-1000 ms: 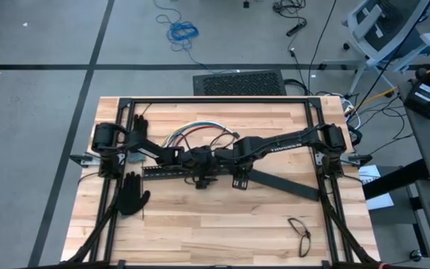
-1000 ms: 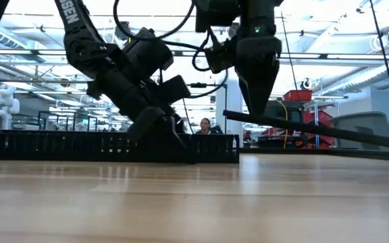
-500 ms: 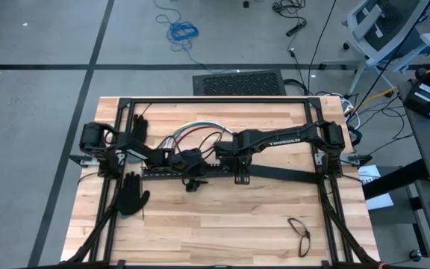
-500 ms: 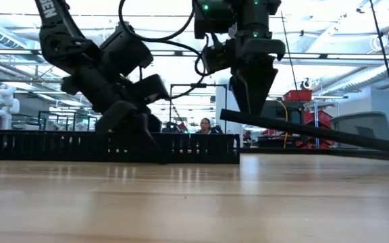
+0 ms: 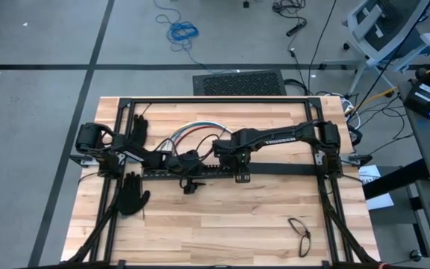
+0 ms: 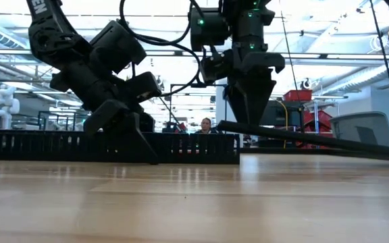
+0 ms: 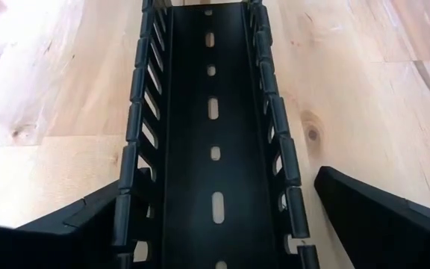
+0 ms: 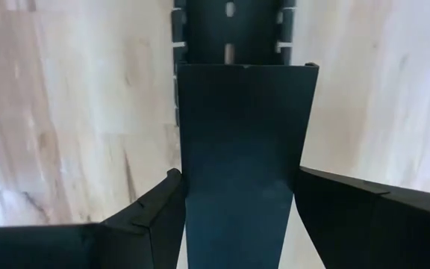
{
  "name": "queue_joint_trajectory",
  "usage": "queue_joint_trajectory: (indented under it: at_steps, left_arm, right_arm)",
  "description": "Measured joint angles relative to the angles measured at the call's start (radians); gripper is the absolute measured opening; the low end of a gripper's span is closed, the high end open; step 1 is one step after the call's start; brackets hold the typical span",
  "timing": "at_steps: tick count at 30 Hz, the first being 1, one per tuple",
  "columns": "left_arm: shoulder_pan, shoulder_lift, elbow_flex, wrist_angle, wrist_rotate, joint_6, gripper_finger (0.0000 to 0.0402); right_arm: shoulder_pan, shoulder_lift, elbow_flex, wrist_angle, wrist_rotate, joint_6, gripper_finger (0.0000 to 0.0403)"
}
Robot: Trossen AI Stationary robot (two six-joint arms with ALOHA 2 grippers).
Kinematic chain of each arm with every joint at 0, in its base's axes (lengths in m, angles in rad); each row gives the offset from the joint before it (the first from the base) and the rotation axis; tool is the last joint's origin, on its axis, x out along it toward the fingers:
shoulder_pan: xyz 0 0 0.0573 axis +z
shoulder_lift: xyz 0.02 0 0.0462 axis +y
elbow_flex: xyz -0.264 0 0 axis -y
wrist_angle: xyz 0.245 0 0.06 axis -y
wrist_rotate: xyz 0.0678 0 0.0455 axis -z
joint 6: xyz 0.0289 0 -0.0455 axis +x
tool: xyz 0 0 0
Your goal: Ziptie cables
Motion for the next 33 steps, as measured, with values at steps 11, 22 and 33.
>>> queue_joint_trajectory:
  at_steps: [11, 22, 33]
  left_arm:
    - [0.0, 0.0, 0.0, 0.008, -0.026, 0.002, 0.0379]
    - [0.0, 0.001, 0.011, 0.008, -0.049, 0.002, 0.0379]
    - [0.003, 0.001, 0.039, 0.011, -0.088, 0.069, 0.0379]
  right_arm:
    - [-0.004, 0.0, 0.0, -0.008, -0.042, -0.036, 0.0212]
    - [0.003, 0.03, 0.0, 0.005, -0.023, -0.037, 0.0212]
    - [0.009, 0.03, 0.0, 0.004, -0.024, -0.049, 0.0212]
